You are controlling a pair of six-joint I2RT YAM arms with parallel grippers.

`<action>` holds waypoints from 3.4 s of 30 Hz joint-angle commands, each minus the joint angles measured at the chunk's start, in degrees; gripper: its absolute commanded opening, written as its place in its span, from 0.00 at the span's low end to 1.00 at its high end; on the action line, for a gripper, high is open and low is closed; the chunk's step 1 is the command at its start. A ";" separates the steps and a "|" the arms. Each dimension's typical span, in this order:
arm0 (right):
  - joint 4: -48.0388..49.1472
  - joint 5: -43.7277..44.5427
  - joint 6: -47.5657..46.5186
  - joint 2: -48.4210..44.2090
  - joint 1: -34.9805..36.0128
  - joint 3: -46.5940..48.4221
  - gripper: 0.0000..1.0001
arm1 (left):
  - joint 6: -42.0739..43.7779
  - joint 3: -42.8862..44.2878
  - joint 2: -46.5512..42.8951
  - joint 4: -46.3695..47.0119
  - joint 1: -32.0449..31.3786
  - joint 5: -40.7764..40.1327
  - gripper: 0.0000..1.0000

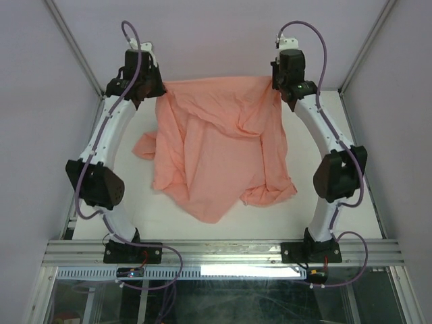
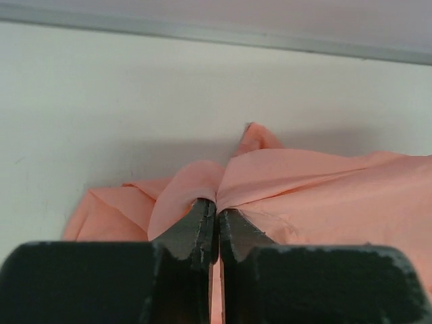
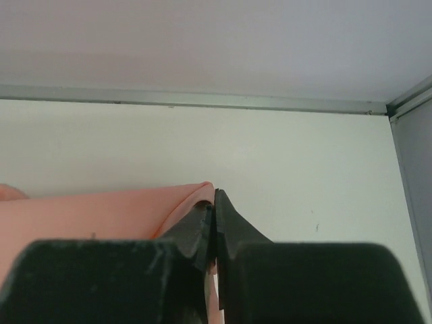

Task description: Zip up the jacket

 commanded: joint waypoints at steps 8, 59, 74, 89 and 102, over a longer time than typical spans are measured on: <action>-5.94 -3.06 3.87 4.48 -2.45 8.28 0.40 | -3.39 7.72 7.96 2.99 0.78 -2.19 0.44; 7.64 -14.68 29.24 -44.25 -7.55 -68.53 0.04 | -15.65 -34.36 14.95 31.62 -22.85 5.67 0.70; -8.72 9.75 10.29 -37.34 -8.08 -32.06 0.00 | -15.10 -37.08 12.14 28.87 -18.11 4.53 0.70; -3.12 -14.11 4.43 -34.66 17.91 -40.42 0.00 | -18.82 -42.03 1.54 32.36 -21.43 9.32 0.76; -1.64 -33.64 7.36 -26.66 36.13 -47.56 0.38 | -22.51 -56.48 -19.47 33.90 -21.33 9.00 0.81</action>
